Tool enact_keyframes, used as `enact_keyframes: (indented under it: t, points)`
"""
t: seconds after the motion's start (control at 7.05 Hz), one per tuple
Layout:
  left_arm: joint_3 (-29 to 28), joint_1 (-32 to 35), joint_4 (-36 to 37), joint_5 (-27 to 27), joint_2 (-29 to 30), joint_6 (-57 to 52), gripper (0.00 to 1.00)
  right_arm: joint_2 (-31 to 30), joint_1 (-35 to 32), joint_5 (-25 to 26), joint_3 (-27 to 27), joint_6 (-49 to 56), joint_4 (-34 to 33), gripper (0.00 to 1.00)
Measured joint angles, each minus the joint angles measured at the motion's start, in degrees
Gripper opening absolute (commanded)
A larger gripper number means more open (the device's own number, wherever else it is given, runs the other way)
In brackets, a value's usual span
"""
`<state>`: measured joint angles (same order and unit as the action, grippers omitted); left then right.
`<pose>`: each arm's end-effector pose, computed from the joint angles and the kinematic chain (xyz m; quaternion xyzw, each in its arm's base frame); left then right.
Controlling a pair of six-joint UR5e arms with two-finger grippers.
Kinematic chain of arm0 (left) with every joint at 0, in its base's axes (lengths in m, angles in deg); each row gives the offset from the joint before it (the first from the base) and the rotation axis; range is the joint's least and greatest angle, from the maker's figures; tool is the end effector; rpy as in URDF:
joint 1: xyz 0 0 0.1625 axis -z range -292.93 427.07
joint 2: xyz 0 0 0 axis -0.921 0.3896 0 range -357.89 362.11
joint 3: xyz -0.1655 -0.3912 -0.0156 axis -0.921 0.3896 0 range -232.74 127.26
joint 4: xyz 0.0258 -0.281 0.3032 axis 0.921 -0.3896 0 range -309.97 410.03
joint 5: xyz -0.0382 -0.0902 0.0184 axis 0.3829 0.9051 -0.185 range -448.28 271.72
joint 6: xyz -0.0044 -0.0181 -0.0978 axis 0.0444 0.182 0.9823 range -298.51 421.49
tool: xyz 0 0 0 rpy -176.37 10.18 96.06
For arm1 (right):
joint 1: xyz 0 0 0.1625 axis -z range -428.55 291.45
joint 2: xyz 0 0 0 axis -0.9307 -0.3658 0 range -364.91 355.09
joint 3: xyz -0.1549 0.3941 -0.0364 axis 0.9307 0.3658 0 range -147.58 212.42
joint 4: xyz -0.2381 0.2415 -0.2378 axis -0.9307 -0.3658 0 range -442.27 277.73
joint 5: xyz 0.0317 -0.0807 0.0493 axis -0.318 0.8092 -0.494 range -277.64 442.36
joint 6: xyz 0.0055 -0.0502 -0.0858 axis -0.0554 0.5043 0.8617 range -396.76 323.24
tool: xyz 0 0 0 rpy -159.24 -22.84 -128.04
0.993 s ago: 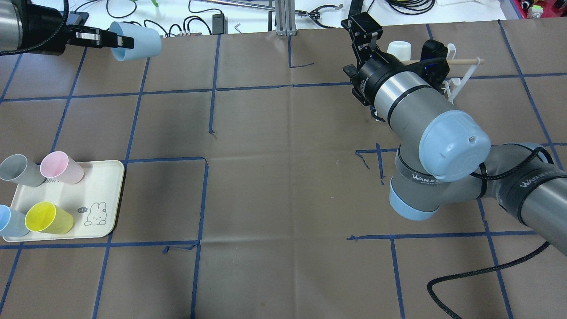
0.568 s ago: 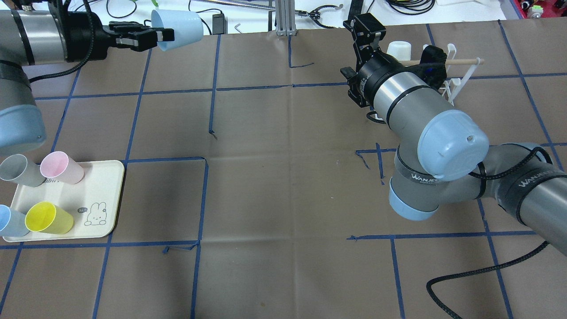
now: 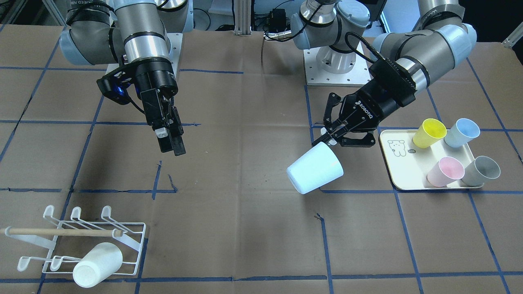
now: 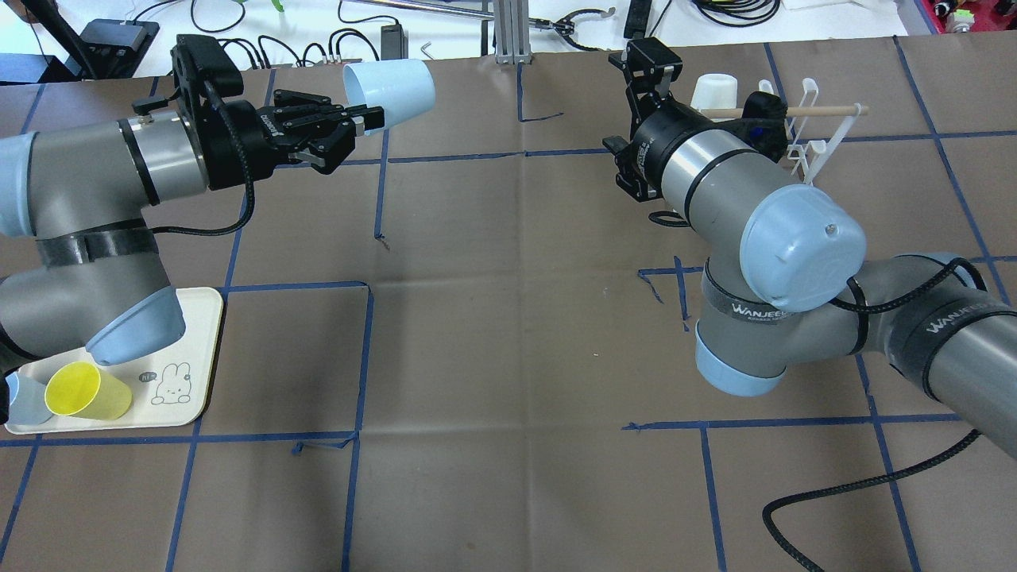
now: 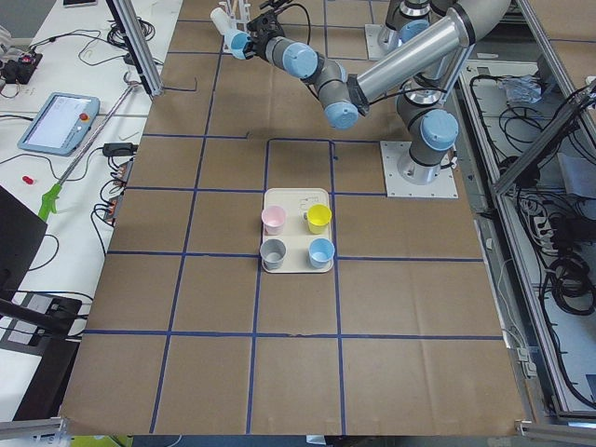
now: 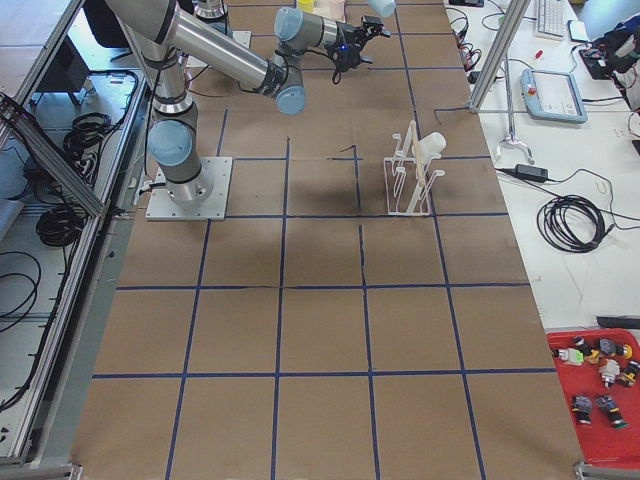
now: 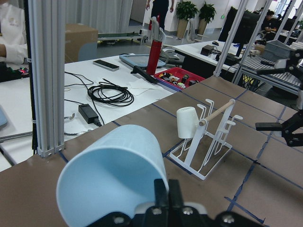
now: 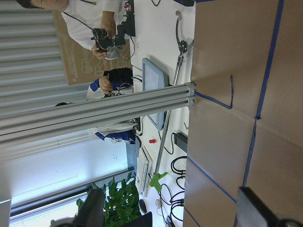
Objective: Transfer IKEA cup to right arm and place on rack
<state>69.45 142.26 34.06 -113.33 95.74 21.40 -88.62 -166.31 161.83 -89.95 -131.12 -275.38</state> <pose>-0.1011 -0.4915 0.3857 -0.3459 -0.7394 0.4789 0.3229 0.2155 -0.4593 0.3877 0.5421 0.6467 -0.2734 0.4618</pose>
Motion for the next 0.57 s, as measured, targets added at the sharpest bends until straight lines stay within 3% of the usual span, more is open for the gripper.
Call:
enact_keyframes:
  t: [0.43, 0.57]
  points:
    - [9.4, 3.8, 16.5, 0.5, 0.0, 0.1, 0.03, 0.0, -2.5, -2.9, 1.9, 0.0, 7.2, 1.0]
    - [10.9, 5.4, 19.0, 0.5, -0.1, 0.2, 0.03, 0.0, -3.2, -3.5, 2.2, 0.0, 8.1, 1.0]
